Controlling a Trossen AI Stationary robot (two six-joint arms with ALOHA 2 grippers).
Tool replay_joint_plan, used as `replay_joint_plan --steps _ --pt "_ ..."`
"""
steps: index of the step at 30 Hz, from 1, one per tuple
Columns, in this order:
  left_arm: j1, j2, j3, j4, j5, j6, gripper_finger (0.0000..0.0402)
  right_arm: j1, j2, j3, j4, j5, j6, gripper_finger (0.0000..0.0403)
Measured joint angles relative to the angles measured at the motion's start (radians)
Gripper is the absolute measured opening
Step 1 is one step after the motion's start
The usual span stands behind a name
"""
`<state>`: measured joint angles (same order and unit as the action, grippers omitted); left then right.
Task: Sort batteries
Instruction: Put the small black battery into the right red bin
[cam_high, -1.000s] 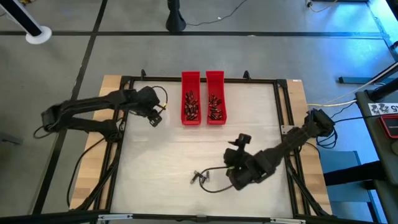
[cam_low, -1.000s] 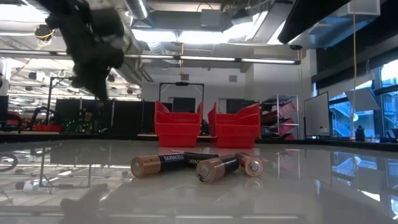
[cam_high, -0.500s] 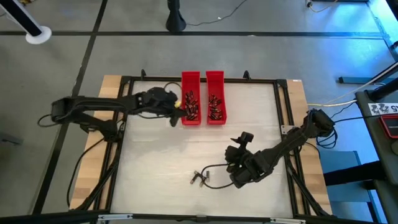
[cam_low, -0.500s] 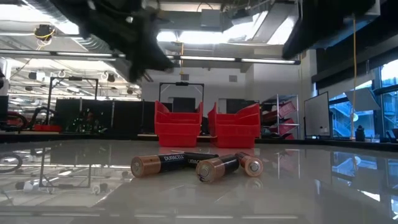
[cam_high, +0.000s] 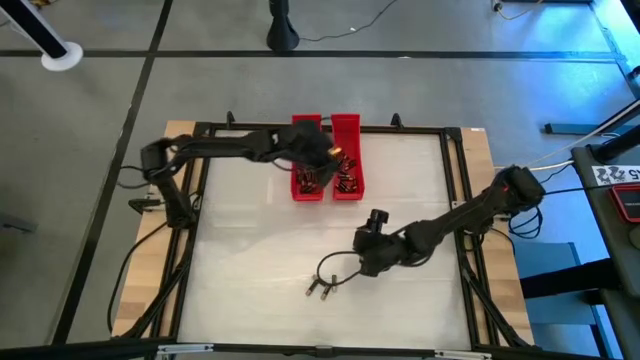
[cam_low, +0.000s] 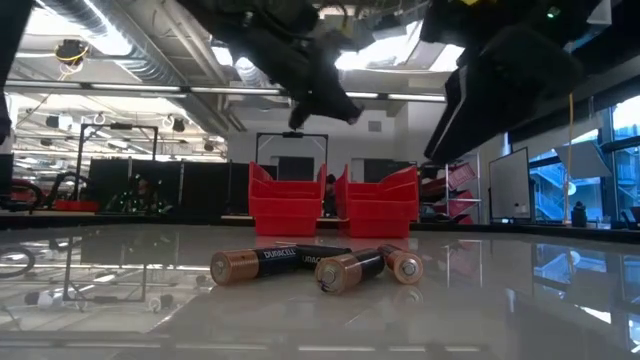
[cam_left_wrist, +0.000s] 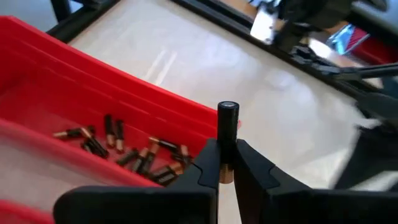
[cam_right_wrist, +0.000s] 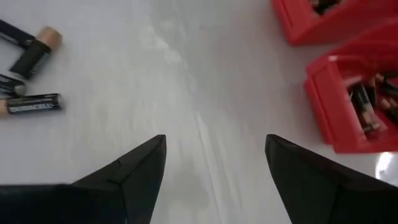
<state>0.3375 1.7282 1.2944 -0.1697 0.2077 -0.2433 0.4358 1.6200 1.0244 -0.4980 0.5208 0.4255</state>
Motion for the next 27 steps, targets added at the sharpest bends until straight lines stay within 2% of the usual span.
replay_joint_plan --steps 10,17,27 --pt "0.065 0.210 0.193 -0.071 0.024 0.014 0.0012 0.002 -0.224 -0.207 0.228 0.010 -0.056 0.0275" --pt "0.077 0.258 0.217 -0.117 0.025 0.012 0.0014 0.002 -0.260 -0.250 0.270 0.012 -0.058 0.0275" --pt "0.063 0.259 0.217 -0.122 0.025 -0.007 0.0136 0.002 -0.260 -0.250 0.292 0.016 -0.067 0.0275"
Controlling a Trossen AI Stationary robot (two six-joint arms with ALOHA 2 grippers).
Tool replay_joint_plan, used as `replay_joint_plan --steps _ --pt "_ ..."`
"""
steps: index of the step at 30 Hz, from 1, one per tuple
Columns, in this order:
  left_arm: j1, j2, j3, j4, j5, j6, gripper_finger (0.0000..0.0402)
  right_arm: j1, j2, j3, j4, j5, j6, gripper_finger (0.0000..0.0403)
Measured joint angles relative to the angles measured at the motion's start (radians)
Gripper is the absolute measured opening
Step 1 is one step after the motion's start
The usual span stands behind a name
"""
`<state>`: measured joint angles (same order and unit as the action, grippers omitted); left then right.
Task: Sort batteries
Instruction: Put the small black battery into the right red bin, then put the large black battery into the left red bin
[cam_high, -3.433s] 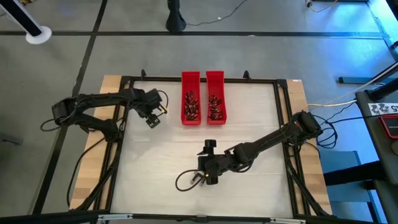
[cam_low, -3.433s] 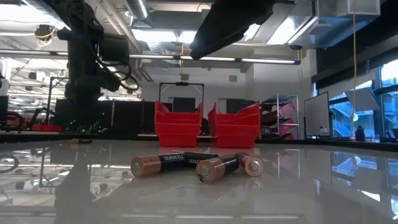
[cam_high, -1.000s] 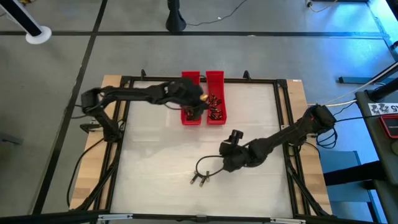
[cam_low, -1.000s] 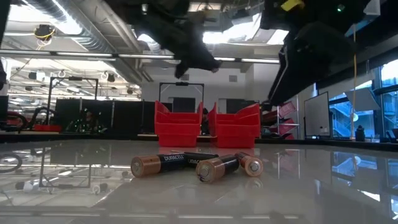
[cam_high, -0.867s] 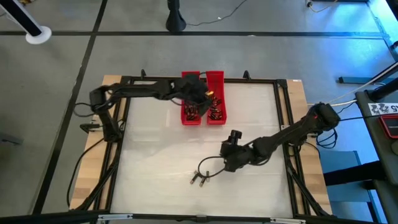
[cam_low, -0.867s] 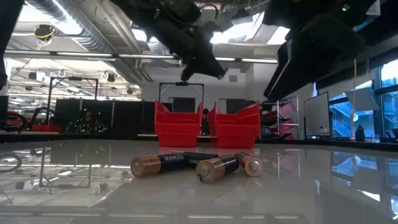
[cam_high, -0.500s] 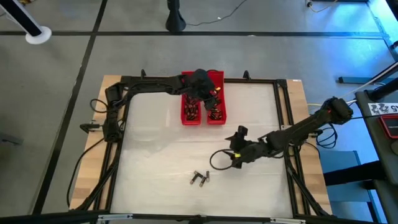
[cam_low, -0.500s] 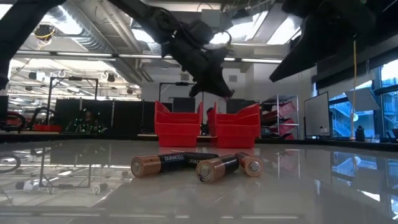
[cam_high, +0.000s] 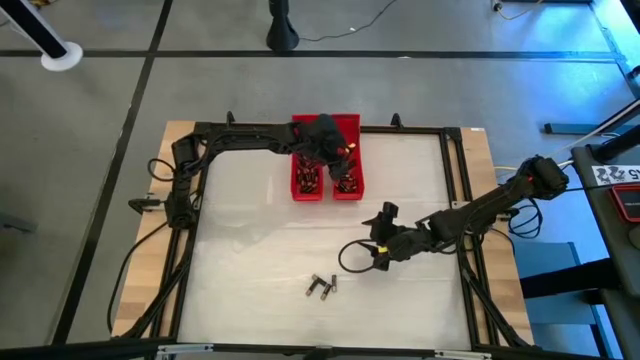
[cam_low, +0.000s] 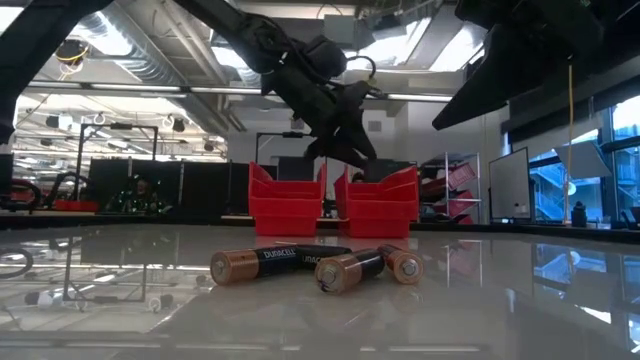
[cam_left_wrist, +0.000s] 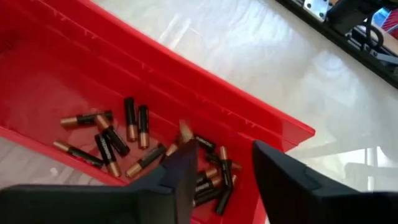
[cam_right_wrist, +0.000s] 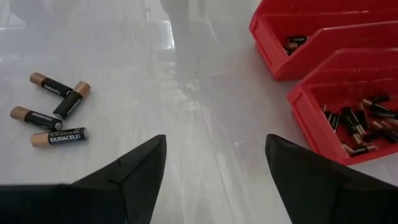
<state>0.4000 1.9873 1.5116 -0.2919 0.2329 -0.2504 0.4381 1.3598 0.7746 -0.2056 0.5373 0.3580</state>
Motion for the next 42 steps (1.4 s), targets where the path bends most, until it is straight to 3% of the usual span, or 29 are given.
replay_joint_plan --steps 4,12,16,21,30,36,42 --pt "0.004 -0.025 0.002 -0.067 0.001 -0.009 0.0171 0.000 0.000 0.000 0.001 -0.025 0.000 0.0275" --pt "-0.006 -0.237 0.048 -0.480 0.014 0.111 0.0184 0.000 0.001 0.000 0.189 -0.178 -0.064 0.0275" --pt "-0.113 -0.381 -0.013 -0.625 -0.073 0.133 0.0174 0.002 0.031 0.001 0.305 -0.245 -0.076 0.0275" --pt "-0.305 -0.582 -0.186 -0.621 -0.216 0.049 0.0165 0.002 0.135 0.023 0.386 -0.350 -0.066 0.0275" --pt "-0.629 -0.835 -0.667 -0.186 -0.414 -0.224 0.0161 0.002 0.329 0.260 0.149 -0.382 0.009 0.0275" --pt "-0.773 -0.824 -0.893 0.187 -0.539 -0.251 0.0161 0.001 0.466 0.465 -0.102 -0.371 0.078 0.0275" --pt "-0.877 -0.762 -1.007 0.516 -0.652 -0.213 0.0161 0.001 0.579 0.598 -0.185 -0.361 0.133 0.0275"
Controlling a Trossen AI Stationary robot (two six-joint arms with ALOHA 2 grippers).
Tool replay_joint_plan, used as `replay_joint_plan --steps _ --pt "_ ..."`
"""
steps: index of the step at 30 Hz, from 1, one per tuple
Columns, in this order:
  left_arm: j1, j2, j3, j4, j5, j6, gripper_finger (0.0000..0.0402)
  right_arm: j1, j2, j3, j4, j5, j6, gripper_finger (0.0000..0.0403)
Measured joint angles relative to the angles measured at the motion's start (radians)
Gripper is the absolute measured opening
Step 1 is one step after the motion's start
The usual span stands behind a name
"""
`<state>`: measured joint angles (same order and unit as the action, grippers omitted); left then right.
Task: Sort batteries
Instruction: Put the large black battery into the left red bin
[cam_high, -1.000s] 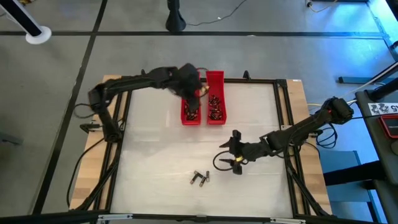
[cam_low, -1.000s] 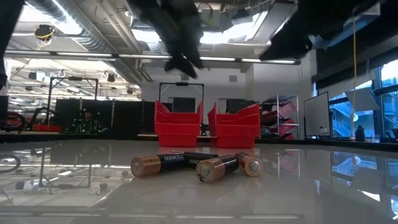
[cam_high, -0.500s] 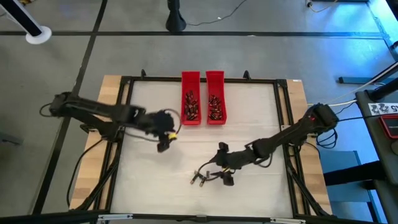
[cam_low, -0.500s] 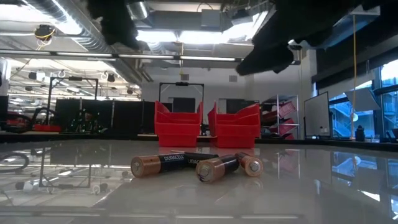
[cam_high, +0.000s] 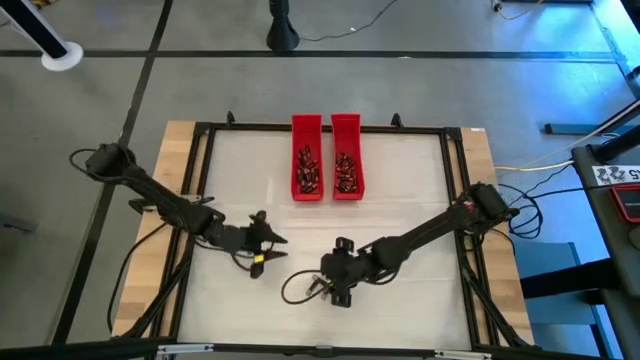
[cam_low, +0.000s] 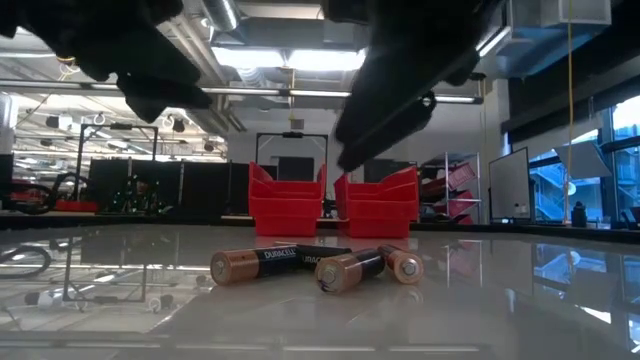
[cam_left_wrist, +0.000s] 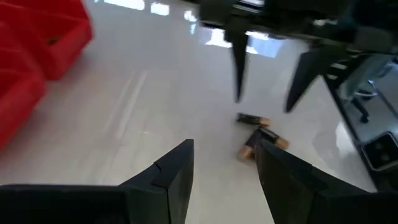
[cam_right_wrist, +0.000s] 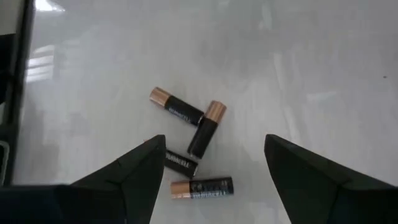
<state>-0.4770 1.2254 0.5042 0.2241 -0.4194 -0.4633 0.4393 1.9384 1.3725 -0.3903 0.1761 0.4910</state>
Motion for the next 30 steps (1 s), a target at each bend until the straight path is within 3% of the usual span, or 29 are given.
replay_joint_plan --steps 12,18,30 --pt "-0.082 0.157 -0.012 0.082 -0.045 -0.011 0.0161 0.000 0.129 0.044 0.002 0.016 0.007 0.0275" --pt "-0.080 0.160 -0.012 0.082 -0.044 -0.009 0.0161 0.000 0.129 0.045 0.078 -0.012 0.012 0.0275" --pt "-0.080 0.160 -0.011 0.081 -0.045 -0.008 0.0161 -0.001 0.180 0.046 0.064 -0.005 0.033 0.0271"
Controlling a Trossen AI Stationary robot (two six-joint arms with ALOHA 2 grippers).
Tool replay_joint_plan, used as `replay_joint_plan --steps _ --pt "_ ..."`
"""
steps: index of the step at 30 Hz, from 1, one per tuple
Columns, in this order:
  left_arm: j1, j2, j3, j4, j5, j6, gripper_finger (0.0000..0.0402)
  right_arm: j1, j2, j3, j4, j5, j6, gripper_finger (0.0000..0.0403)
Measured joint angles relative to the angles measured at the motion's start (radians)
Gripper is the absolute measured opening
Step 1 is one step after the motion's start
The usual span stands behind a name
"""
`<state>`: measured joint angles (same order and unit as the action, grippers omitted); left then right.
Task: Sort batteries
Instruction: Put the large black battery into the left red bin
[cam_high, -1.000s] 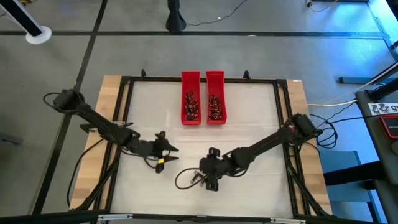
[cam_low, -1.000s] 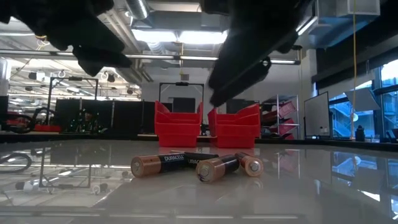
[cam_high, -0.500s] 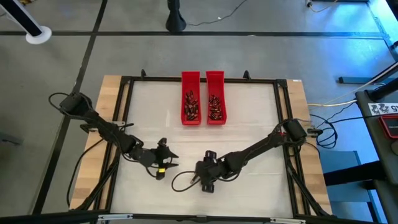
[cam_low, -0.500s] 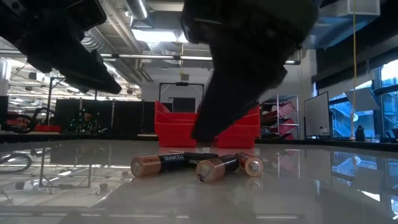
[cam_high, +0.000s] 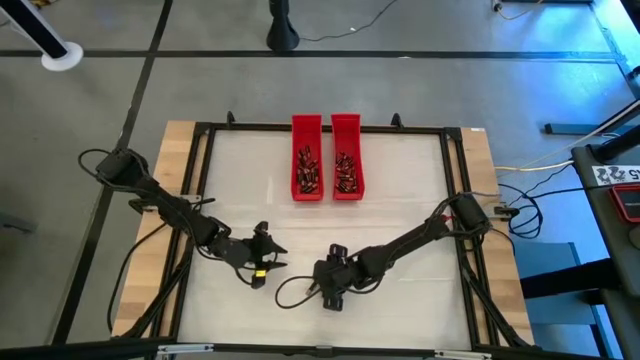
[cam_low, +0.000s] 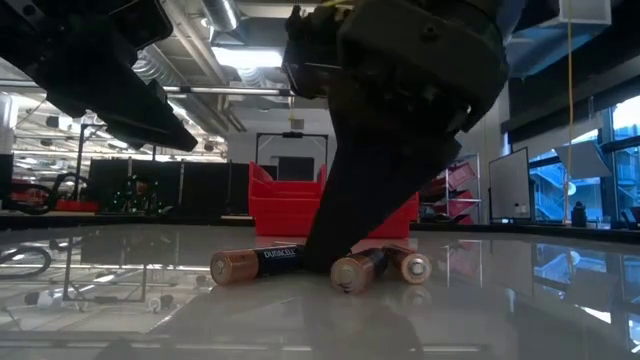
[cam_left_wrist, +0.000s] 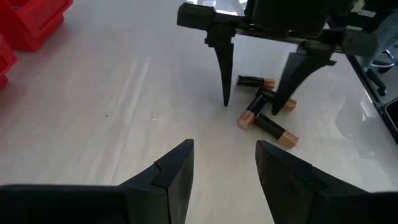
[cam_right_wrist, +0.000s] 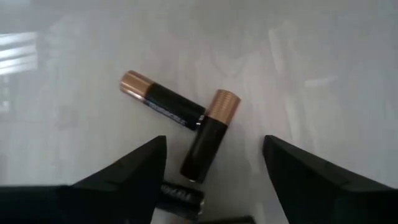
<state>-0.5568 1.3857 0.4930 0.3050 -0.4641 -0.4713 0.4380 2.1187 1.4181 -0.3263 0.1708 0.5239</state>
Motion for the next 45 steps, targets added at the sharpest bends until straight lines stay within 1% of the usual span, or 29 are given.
replay_joint_plan --steps 2,4,8,13,14,17,20,22,27,31,34,36,38,42,45 --pt "0.000 0.000 0.000 0.000 0.000 0.001 0.0161 0.000 0.001 0.000 -0.007 0.019 0.001 0.0254" --pt "0.001 0.000 0.000 0.003 0.000 0.001 0.0161 -0.002 0.005 0.000 -0.012 0.048 0.002 0.0227" --pt "0.001 0.000 0.000 0.016 0.000 0.003 0.0161 -0.015 0.006 0.000 -0.022 0.066 0.003 0.0152" --pt "0.001 0.000 0.000 0.025 -0.001 0.002 0.0161 -0.045 0.004 0.002 -0.049 0.065 -0.003 0.0042" --pt "0.001 0.000 0.000 0.025 -0.001 0.000 0.0161 -0.050 0.004 0.002 -0.055 0.074 -0.009 0.0035" --pt "0.001 0.000 0.000 0.021 -0.001 0.000 0.0161 -0.060 0.002 0.006 -0.070 0.107 -0.034 0.0035" --pt "0.001 0.000 0.000 0.021 -0.001 0.000 0.0161 -0.061 -0.006 0.034 -0.141 0.121 -0.061 0.0035" --pt "0.001 0.000 0.000 0.020 -0.001 0.000 0.0161 -0.061 -0.023 0.067 -0.208 0.152 -0.088 0.0035" --pt "0.001 0.000 0.000 0.019 -0.001 0.004 0.0161 -0.060 -0.105 0.145 -0.310 0.252 -0.164 0.0035" --pt "0.001 0.000 0.000 0.019 -0.001 0.006 0.0161 -0.079 -0.182 0.162 -0.319 0.345 -0.277 0.0035" --pt "0.001 0.000 0.000 0.019 -0.001 0.008 0.0161 -0.152 -0.238 0.164 -0.293 0.379 -0.357 0.0035" --pt "0.001 0.000 0.000 0.021 -0.001 0.011 0.0161 -0.222 -0.252 0.164 -0.250 0.349 -0.406 0.0035" --pt "0.000 0.000 0.000 0.022 -0.001 0.008 0.0161 -0.296 -0.256 0.164 -0.194 0.275 -0.448 0.0035" --pt "-0.001 0.000 0.000 0.021 -0.001 0.007 0.0161 -0.434 -0.249 0.164 -0.112 0.099 -0.477 0.0035" --pt "-0.001 0.000 0.000 0.021 -0.001 0.009 0.0161 -0.513 -0.232 0.163 -0.071 0.015 -0.476 0.0035"
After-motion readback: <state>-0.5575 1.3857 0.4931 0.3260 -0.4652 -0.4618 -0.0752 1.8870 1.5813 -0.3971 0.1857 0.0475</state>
